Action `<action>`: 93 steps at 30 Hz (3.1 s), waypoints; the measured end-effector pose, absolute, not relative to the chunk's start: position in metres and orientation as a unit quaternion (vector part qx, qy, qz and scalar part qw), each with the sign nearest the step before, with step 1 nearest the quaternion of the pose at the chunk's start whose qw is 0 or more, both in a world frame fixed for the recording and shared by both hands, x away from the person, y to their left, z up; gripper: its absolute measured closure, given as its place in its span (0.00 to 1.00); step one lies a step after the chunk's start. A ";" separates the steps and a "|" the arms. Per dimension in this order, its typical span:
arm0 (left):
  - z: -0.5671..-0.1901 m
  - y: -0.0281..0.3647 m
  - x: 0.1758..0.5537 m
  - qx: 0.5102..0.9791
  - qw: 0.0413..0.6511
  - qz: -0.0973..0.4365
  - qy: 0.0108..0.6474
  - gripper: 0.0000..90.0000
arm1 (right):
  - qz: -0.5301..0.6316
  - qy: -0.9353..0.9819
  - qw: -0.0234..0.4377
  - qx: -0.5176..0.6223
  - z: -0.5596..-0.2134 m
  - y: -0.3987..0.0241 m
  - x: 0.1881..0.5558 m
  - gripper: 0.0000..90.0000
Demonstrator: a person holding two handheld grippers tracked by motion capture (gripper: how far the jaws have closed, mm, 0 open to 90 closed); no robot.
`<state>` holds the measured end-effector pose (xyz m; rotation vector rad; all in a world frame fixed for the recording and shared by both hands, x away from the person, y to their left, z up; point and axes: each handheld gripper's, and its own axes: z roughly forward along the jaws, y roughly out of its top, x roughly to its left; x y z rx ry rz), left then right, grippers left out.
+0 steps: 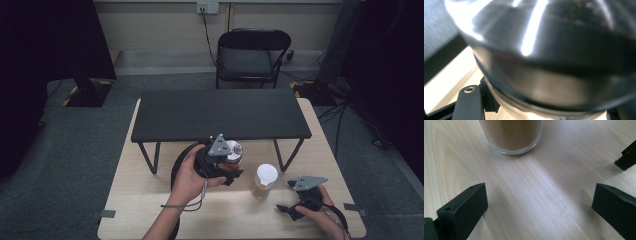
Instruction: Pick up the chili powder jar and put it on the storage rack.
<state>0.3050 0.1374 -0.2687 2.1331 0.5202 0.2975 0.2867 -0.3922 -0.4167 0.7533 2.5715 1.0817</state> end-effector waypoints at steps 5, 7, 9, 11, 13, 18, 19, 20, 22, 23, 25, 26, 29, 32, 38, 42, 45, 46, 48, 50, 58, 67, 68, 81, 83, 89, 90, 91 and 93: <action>-0.257 0.138 0.311 0.859 0.451 0.116 0.213 0.34 | 0.371 0.883 0.126 0.259 -0.417 -0.392 0.287 0.00; -0.253 0.138 0.313 0.859 0.449 0.119 0.215 0.34 | 0.371 0.883 0.126 0.259 -0.417 -0.392 0.287 0.00; -0.248 0.138 0.314 0.859 0.450 0.118 0.215 0.34 | 0.372 0.883 0.126 0.259 -0.417 -0.392 0.287 0.00; -0.244 0.137 0.315 0.859 0.448 0.122 0.215 0.34 | 0.371 0.883 0.126 0.258 -0.417 -0.392 0.287 0.00; -0.241 0.138 0.316 0.858 0.450 0.122 0.216 0.34 | 0.371 0.883 0.126 0.259 -0.417 -0.392 0.287 0.00; -0.232 0.135 0.320 0.858 0.447 0.123 0.218 0.34 | 0.371 0.883 0.126 0.259 -0.417 -0.392 0.287 0.00; -0.230 0.135 0.321 0.858 0.447 0.124 0.219 0.34 | 0.371 0.883 0.126 0.259 -0.417 -0.392 0.287 0.00; -0.230 0.135 0.321 0.858 0.447 0.124 0.219 0.34 | 0.371 0.883 0.126 0.259 -0.417 -0.392 0.287 0.00; -0.227 0.135 0.323 0.857 0.450 0.124 0.220 0.34 | 0.371 0.883 0.126 0.258 -0.417 -0.392 0.287 0.00; -0.224 0.134 0.324 0.857 0.449 0.124 0.220 0.34 | 0.371 0.883 0.126 0.259 -0.417 -0.392 0.287 0.00; -0.222 0.134 0.325 0.855 0.451 0.123 0.222 0.34 | 0.372 0.883 0.126 0.259 -0.417 -0.392 0.287 0.00; -0.220 0.134 0.325 0.855 0.451 0.123 0.223 0.34 | 0.371 0.883 0.126 0.259 -0.417 -0.392 0.287 0.00; -0.216 0.134 0.326 0.853 0.452 0.125 0.227 0.34 | 0.371 0.883 0.126 0.259 -0.417 -0.392 0.287 0.00; -0.214 0.134 0.328 0.852 0.454 0.126 0.228 0.34 | 0.371 0.883 0.126 0.258 -0.417 -0.392 0.287 0.00; -0.207 0.131 0.334 0.850 0.452 0.132 0.237 0.34 | 0.371 0.883 0.126 0.259 -0.417 -0.392 0.287 0.00; -0.206 0.129 0.338 0.846 0.451 0.138 0.249 0.34 | 0.371 0.883 0.126 0.259 -0.417 -0.392 0.287 0.00; -0.205 0.128 0.342 0.845 0.447 0.142 0.256 0.34 | 0.372 0.883 0.126 0.258 -0.417 -0.392 0.287 0.00; -0.206 0.128 0.343 0.844 0.447 0.142 0.260 0.34 | 0.371 0.883 0.126 0.259 -0.417 -0.392 0.287 0.00; -0.207 0.128 0.344 0.841 0.449 0.142 0.265 0.34 | 0.371 0.883 0.126 0.259 -0.417 -0.392 0.287 0.00; -0.207 0.126 0.346 0.840 0.445 0.148 0.272 0.34 | 0.371 0.883 0.126 0.259 -0.417 -0.392 0.287 0.00; -0.211 0.123 0.353 0.836 0.442 0.150 0.287 0.34 | 0.371 0.883 0.126 0.259 -0.417 -0.392 0.287 0.00; -0.211 0.117 0.358 0.834 0.440 0.157 0.295 0.34 | 0.371 0.883 0.126 0.259 -0.417 -0.392 0.287 0.00; -0.211 0.117 0.359 0.833 0.440 0.157 0.296 0.34 | 0.371 0.883 0.126 0.259 -0.417 -0.392 0.287 0.00; -0.213 0.115 0.361 0.825 0.442 0.166 0.311 0.34 | 0.371 0.883 0.126 0.259 -0.417 -0.392 0.287 0.00; -0.215 0.115 0.361 0.823 0.445 0.166 0.311 0.34 | 0.371 0.883 0.126 0.259 -0.417 -0.392 0.287 0.00; -0.215 0.115 0.361 0.822 0.444 0.168 0.315 0.34 | 0.371 0.883 0.126 0.259 -0.417 -0.392 0.287 0.00; -0.215 0.113 0.361 0.820 0.444 0.172 0.319 0.34 | 0.371 0.883 0.126 0.259 -0.417 -0.392 0.287 0.00; -0.215 0.113 0.361 0.820 0.444 0.172 0.319 0.34 | 0.371 0.883 0.126 0.259 -0.417 -0.392 0.287 0.00; -0.217 0.114 0.361 0.817 0.448 0.170 0.320 0.34 | 0.371 0.883 0.126 0.259 -0.417 -0.392 0.287 0.00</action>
